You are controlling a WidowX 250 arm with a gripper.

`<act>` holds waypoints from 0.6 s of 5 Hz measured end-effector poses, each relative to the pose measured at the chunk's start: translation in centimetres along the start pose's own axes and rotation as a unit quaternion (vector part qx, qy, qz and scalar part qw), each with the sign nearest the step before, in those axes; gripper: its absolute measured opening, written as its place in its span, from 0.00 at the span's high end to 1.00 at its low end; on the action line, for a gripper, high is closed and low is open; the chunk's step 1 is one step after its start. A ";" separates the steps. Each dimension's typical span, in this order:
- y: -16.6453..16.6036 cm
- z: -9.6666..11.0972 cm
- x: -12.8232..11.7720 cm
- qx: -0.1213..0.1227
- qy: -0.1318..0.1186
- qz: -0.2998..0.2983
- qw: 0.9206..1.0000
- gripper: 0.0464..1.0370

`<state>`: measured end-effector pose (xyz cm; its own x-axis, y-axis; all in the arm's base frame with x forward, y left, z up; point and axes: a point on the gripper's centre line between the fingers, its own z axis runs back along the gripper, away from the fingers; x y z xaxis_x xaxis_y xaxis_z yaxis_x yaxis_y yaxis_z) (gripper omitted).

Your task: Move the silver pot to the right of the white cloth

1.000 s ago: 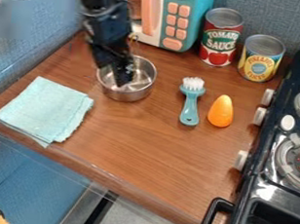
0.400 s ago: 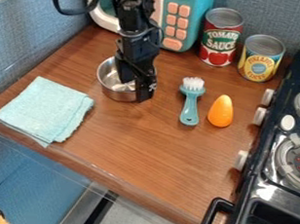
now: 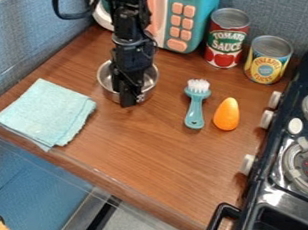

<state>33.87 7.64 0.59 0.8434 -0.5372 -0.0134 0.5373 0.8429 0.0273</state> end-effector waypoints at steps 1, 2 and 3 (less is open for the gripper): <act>0.3 -0.4 -0.1 -0.017 0.020 -0.012 1.000 0.89; 0.3 -0.3 0.2 -0.023 0.015 -0.014 1.000 0.95; -0.9 0.5 1.6 -0.040 -0.021 -0.016 0.999 0.96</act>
<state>34.73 5.99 1.07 0.8255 -0.5637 0.0284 0.5643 0.8239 -0.0520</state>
